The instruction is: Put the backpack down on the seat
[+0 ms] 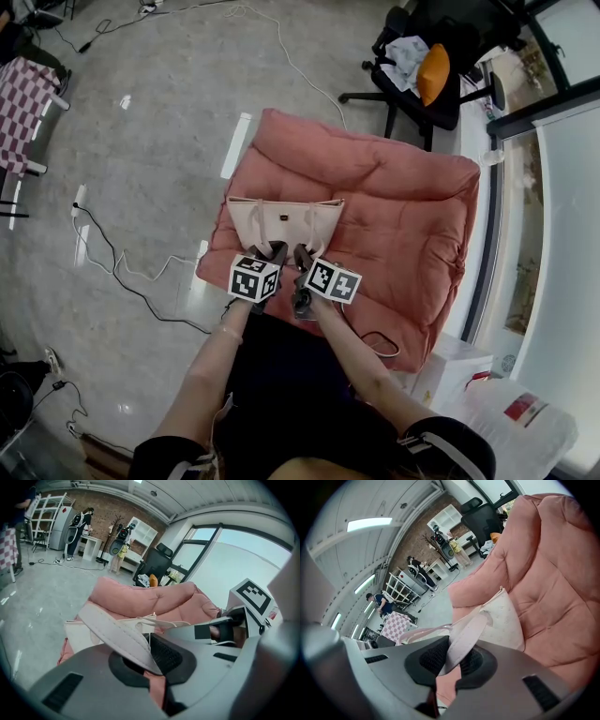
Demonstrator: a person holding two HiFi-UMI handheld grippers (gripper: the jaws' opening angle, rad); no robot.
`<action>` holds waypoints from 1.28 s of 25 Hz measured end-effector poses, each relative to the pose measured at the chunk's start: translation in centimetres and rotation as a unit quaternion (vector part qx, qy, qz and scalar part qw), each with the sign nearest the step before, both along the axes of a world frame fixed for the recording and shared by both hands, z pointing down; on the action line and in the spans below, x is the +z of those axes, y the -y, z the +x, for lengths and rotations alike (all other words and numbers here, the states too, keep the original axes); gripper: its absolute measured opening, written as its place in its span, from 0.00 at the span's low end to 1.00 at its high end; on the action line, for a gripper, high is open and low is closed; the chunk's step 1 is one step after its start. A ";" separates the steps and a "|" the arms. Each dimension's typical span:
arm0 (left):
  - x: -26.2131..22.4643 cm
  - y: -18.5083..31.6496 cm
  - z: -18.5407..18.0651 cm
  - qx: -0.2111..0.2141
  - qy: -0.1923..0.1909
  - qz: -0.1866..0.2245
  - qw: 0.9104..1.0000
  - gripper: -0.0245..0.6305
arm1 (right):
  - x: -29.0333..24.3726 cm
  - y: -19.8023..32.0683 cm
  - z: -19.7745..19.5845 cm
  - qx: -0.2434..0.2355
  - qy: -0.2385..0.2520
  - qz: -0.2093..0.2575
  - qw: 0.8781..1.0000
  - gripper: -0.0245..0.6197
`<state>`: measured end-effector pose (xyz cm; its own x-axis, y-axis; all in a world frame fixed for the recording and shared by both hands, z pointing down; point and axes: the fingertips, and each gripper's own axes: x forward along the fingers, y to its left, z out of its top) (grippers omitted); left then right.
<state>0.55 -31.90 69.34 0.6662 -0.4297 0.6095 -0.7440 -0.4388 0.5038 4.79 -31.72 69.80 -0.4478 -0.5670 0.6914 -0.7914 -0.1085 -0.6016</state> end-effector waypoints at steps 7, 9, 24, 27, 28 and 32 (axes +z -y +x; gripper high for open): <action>1.8 1.0 0.3 -0.005 0.000 -0.027 1.000 0.07 | 1.1 1.1 0.5 0.032 0.009 -0.022 0.999 0.11; 2.1 1.3 0.4 -0.011 -0.010 -0.036 0.999 0.07 | 1.3 1.5 0.6 0.037 0.018 -0.023 0.999 0.11; 3.0 4.0 0.7 -0.047 -0.027 -0.064 0.996 0.07 | 2.1 4.1 1.3 0.049 0.036 -0.028 0.998 0.11; 3.3 4.1 0.7 -0.046 -0.032 -0.071 0.996 0.07 | 2.3 4.4 1.2 0.044 0.037 -0.030 0.998 0.11; 3.3 4.3 0.6 -0.049 -0.033 -0.074 0.996 0.07 | 2.3 4.5 1.1 0.043 0.039 -0.030 0.998 0.11; 3.8 4.6 -0.2 -0.071 -0.037 -0.102 0.991 0.16 | 2.0 4.7 0.6 0.040 0.043 -0.024 0.998 0.11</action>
<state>0.37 -36.49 73.18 0.6540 -0.3953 0.6450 -0.7485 -0.2145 0.6275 5.38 -36.39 71.75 -0.4619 -0.5707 0.6789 -0.7242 -0.1993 -0.6602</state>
